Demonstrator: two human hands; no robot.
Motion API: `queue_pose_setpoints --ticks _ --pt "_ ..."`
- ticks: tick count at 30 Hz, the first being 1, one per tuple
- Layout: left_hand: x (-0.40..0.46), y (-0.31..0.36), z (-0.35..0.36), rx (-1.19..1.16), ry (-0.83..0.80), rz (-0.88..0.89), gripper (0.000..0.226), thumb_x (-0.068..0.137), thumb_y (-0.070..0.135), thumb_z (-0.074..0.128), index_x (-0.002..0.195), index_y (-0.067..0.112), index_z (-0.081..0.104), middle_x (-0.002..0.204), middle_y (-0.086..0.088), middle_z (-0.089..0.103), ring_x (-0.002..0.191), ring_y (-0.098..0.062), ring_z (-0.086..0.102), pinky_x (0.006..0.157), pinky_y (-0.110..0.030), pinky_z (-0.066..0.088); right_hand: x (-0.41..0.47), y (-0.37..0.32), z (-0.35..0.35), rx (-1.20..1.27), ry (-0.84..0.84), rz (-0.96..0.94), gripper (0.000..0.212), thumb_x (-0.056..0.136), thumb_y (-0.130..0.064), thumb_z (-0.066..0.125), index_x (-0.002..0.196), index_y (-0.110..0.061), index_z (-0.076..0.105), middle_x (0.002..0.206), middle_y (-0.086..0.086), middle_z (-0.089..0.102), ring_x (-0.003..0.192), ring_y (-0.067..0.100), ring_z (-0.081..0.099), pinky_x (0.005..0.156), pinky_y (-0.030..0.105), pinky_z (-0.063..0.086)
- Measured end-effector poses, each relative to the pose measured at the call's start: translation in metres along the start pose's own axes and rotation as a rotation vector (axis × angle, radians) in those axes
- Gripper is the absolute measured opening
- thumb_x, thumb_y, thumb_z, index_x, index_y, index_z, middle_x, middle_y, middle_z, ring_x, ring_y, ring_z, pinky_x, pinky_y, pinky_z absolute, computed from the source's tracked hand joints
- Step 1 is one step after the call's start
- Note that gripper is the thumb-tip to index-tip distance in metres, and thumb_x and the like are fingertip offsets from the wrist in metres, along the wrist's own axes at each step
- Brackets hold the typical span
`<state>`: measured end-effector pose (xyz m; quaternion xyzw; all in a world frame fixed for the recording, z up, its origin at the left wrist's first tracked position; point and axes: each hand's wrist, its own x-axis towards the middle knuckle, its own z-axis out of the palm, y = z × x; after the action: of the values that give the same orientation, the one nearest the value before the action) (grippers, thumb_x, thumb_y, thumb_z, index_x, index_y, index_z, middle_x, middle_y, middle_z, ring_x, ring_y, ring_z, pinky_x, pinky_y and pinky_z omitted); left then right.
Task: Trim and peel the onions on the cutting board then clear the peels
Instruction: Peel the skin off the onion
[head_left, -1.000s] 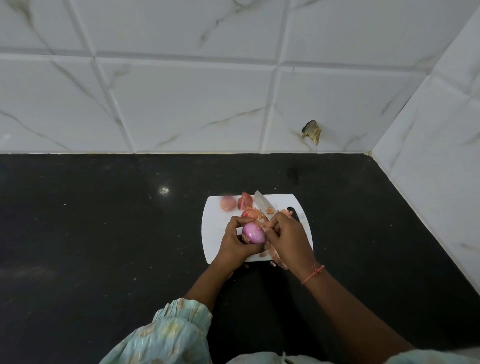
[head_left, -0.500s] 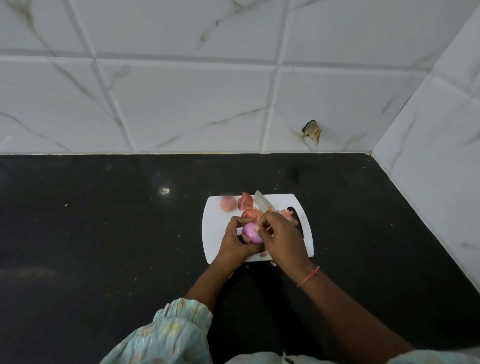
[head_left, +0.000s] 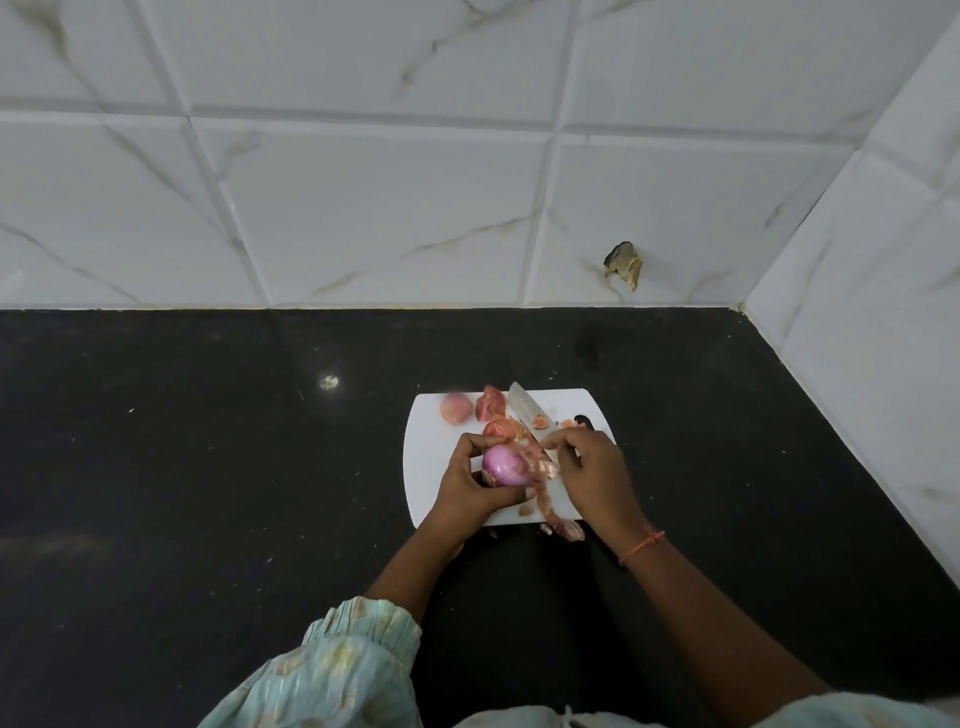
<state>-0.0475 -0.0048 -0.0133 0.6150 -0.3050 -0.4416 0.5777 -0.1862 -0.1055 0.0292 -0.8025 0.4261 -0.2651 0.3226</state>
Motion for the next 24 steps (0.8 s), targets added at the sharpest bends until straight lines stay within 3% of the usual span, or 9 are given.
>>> queue_pose_setpoints --ticks 2,4,7,11,15,19,24 --pt "0.0 -0.001 0.001 -0.002 0.006 0.017 0.065 0.071 0.011 0.09 0.123 0.023 0.053 0.126 0.004 0.059 0.113 -0.015 0.06 0.086 -0.023 0.057 -0.003 -0.005 0.002 0.146 -0.127 0.02 0.014 0.093 -0.015 0.063 0.104 -0.015 0.071 0.1 -0.01 0.068 0.09 -0.001 0.061 0.079 0.008 0.047" --pt "-0.001 0.0 0.001 -0.003 0.012 0.027 0.062 0.073 0.01 0.089 0.122 0.022 0.054 0.125 0.003 0.06 0.113 -0.016 0.061 0.086 -0.023 0.056 -0.008 -0.009 0.008 0.197 -0.198 0.001 0.021 0.086 -0.028 0.074 0.105 -0.021 0.07 0.101 -0.013 0.067 0.095 -0.001 0.061 0.08 0.01 0.048" --pt "-0.001 0.001 0.001 -0.005 0.016 0.034 0.06 0.074 0.009 0.087 0.122 0.023 0.054 0.124 0.004 0.06 0.113 -0.015 0.06 0.084 -0.019 0.055 -0.013 -0.011 0.016 0.147 -0.134 -0.061 0.018 0.083 -0.022 0.077 0.098 -0.023 0.067 0.098 -0.014 0.066 0.093 -0.002 0.06 0.078 0.008 0.047" --pt "-0.001 0.0 0.001 0.001 0.014 0.019 0.064 0.072 0.012 0.09 0.123 0.025 0.053 0.125 0.007 0.058 0.112 -0.014 0.06 0.085 -0.022 0.056 -0.009 -0.005 0.019 0.144 -0.077 -0.071 0.008 0.09 -0.011 0.066 0.09 -0.019 0.065 0.091 -0.012 0.066 0.09 0.002 0.062 0.08 0.02 0.051" --pt "-0.001 0.0 0.001 -0.008 0.017 0.004 0.063 0.073 0.01 0.089 0.122 0.024 0.053 0.125 0.005 0.058 0.111 -0.015 0.061 0.085 -0.024 0.057 -0.009 -0.006 0.015 0.191 -0.083 -0.06 0.006 0.095 -0.016 0.061 0.094 -0.019 0.065 0.093 -0.01 0.066 0.089 0.002 0.062 0.075 0.015 0.049" --pt "-0.001 0.002 0.001 0.005 0.014 0.019 0.061 0.074 0.008 0.087 0.122 0.023 0.053 0.124 0.005 0.059 0.111 -0.012 0.061 0.083 -0.018 0.054 -0.013 -0.01 0.016 0.164 -0.173 -0.084 0.015 0.085 -0.022 0.074 0.091 -0.026 0.061 0.097 -0.009 0.061 0.089 0.003 0.059 0.073 0.013 0.05" --pt "-0.001 0.001 0.002 0.009 0.018 0.02 0.061 0.074 0.01 0.088 0.123 0.023 0.053 0.126 0.004 0.058 0.114 -0.015 0.06 0.085 -0.02 0.055 -0.01 -0.014 0.015 0.115 -0.198 -0.063 0.017 0.088 -0.013 0.069 0.08 -0.022 0.057 0.096 -0.006 0.056 0.085 -0.003 0.055 0.067 0.005 0.044"
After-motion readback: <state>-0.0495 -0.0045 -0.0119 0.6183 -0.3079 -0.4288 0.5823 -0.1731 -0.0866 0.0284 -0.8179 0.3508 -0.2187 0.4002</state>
